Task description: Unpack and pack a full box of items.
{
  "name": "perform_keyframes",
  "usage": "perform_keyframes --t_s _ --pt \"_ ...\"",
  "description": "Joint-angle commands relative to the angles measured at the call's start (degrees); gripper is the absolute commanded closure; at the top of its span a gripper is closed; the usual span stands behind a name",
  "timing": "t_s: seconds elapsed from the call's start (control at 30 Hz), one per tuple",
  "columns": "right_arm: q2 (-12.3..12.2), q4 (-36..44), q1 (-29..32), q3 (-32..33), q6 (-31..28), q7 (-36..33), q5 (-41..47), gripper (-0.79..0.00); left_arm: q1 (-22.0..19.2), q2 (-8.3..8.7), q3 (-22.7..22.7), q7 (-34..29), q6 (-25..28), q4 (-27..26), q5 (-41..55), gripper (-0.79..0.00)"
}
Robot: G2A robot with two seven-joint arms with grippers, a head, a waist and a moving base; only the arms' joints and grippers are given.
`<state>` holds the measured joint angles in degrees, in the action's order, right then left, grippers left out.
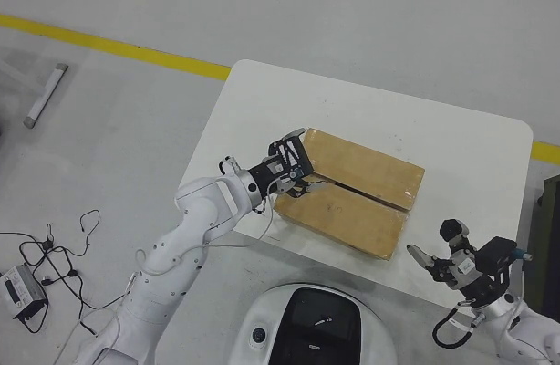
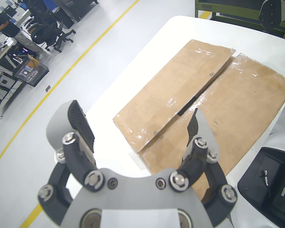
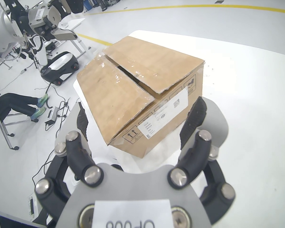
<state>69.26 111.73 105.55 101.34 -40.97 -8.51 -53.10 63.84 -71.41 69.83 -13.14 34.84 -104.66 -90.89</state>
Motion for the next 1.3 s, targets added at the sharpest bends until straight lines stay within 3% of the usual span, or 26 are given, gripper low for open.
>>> perform_keyframes --t_s 0.0,0.43,0.97,1.0,1.07,1.13,1.17,1.27 --pt "-0.06 -1.46 -1.73 -2.0 -1.01 -0.43 -0.23 -0.785 -0.09 0.14 0.83 -0.06 -0.78 0.22 -0.45 -0.785" --pt "-0.11 -7.72 -7.47 -7.98 -0.85 2.07 -0.75 -0.785 0.55 1.04 4.57 -1.84 -0.59 0.54 -0.49 -0.785" --pt "-0.55 -11.29 -12.04 -11.55 -1.25 0.78 0.12 -0.776 0.11 1.44 3.66 -2.78 -0.43 0.98 -0.47 -0.785" --pt "-0.58 -11.3 -11.89 -11.64 -1.63 0.85 0.92 -0.751 0.09 1.47 3.64 -2.84 -0.32 1.03 -0.35 -0.785" --pt "-0.68 -11.29 -11.6 -11.58 -2.43 0.73 2.88 -0.573 0.04 1.53 3.65 -3.0 -0.18 1.15 -0.28 -0.785" --pt "-0.83 -10.93 -11.36 -11.38 -2.99 -0.01 3.97 -0.459 0.02 1.61 3.74 -3.1 -0.02 1.28 -0.24 -0.785" --pt "-0.89 -10.75 -11.22 -11.4 -3.46 -0.29 4.89 -0.366 0.01 1.66 3.83 -3.11 0.07 1.35 -0.16 -0.785" --pt "-1.14 -10.24 -10.95 -11.2 -4.64 -1.57 6.94 -0.317 -0.04 1.78 4.01 -3.2 0.33 1.44 -0.05 -0.785"
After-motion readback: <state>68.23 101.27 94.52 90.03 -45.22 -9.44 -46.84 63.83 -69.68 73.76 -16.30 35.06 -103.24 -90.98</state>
